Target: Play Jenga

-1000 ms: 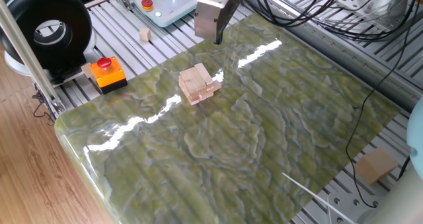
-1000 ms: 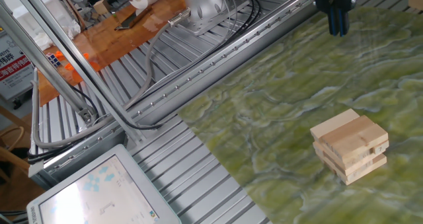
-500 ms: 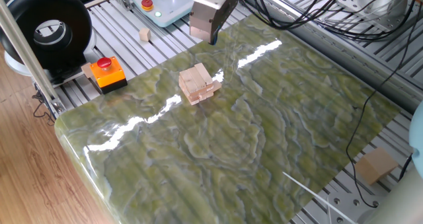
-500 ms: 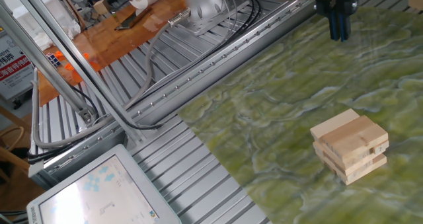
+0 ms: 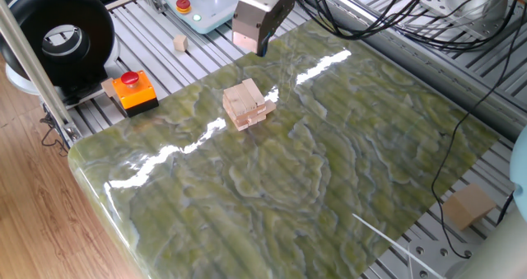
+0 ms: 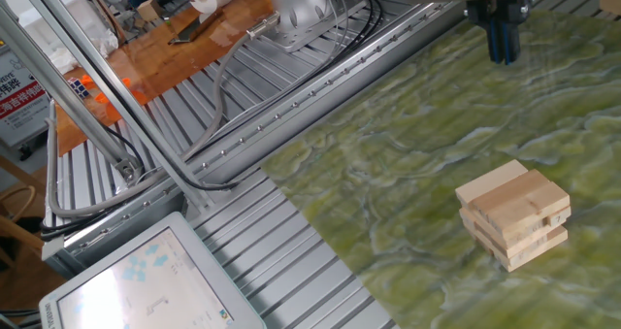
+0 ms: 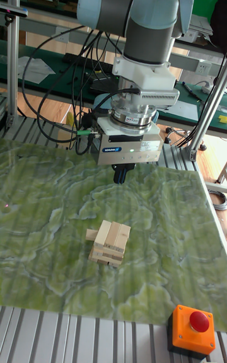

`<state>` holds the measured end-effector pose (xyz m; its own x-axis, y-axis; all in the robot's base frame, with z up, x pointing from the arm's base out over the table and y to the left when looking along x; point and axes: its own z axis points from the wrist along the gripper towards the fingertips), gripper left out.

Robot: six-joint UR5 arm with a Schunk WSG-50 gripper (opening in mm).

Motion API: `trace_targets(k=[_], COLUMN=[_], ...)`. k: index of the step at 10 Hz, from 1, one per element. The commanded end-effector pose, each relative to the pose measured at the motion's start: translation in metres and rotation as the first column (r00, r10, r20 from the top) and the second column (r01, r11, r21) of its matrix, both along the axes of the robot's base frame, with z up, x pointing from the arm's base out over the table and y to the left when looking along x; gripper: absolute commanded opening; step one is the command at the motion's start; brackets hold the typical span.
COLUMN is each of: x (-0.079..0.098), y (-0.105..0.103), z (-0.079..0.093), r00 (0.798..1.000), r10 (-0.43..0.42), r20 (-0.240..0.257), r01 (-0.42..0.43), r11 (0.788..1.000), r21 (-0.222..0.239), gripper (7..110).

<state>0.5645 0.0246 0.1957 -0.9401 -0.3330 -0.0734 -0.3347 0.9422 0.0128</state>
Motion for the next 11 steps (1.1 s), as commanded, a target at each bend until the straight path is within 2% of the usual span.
trace_targets(k=[1,3,4,6,7,8,9,11], x=[0.0,0.007,0.01,0.015,0.015,0.013,0.013,0.013], y=[0.0,-0.001,-0.009,-0.011,-0.011,-0.016,-0.012,-0.012], z=[0.001,0.002,0.002,0.002,0.002,0.002,0.002,0.002], r00=[0.997,0.993,0.987,0.983,0.98,0.98,0.982,0.985], r10=[-0.074,-0.115,-0.154,-0.175,-0.188,-0.19,-0.18,-0.165], r20=[-0.003,0.025,0.037,0.06,0.06,0.054,0.051,0.051], r01=[0.074,0.115,0.155,0.176,0.189,0.192,0.182,0.167], r11=[0.997,0.993,0.988,0.984,0.982,0.981,0.983,0.986], r21=[0.005,0.01,-0.017,-0.02,-0.02,-0.039,-0.025,-0.026], gripper=[7,7,7,7,7,7,7,7])
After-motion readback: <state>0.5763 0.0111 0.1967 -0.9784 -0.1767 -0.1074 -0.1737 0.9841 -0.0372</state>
